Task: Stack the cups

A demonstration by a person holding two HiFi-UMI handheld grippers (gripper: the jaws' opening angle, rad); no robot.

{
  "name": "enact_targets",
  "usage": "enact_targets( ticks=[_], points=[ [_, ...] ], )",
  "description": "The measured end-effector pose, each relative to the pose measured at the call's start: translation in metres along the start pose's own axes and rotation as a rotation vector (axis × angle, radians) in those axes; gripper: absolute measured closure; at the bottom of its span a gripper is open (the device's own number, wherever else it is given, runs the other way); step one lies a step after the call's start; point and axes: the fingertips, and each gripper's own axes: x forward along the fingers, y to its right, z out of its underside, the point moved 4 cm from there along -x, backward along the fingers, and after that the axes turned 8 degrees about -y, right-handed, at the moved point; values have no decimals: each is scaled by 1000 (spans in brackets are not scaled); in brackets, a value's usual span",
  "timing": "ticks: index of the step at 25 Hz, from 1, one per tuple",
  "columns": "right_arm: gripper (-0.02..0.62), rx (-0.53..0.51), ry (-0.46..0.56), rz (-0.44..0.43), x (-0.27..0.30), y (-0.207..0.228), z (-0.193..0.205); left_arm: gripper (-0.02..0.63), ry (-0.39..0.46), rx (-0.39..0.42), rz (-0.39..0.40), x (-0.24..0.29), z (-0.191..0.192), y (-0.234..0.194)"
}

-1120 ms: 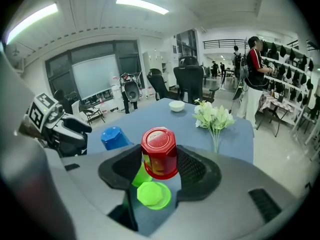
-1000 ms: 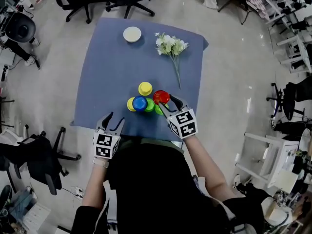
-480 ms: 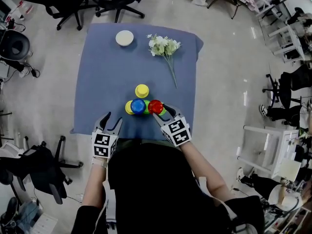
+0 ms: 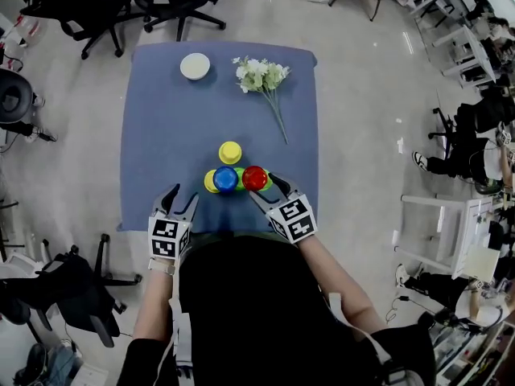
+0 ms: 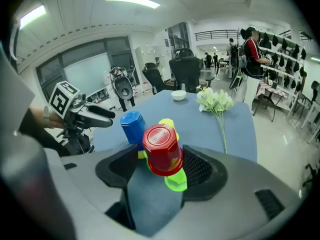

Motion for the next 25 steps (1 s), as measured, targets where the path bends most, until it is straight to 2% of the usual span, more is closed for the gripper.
enact_targets(
  ticks=[5,8,12,25],
  points=[
    [320,63,18,9,-11,2,5,377,-8,32,34,12,-10,-6],
    [321,115,27,26,-16,3,10,378,-19,80,62,23,-20,-15],
    [321,180,27,71,-24,6,18,377,-36,158,121,44,-37,-21],
    [321,420,-1,238,-55,7,63,377,-95,310,356,110,-66,-11]
  ],
)
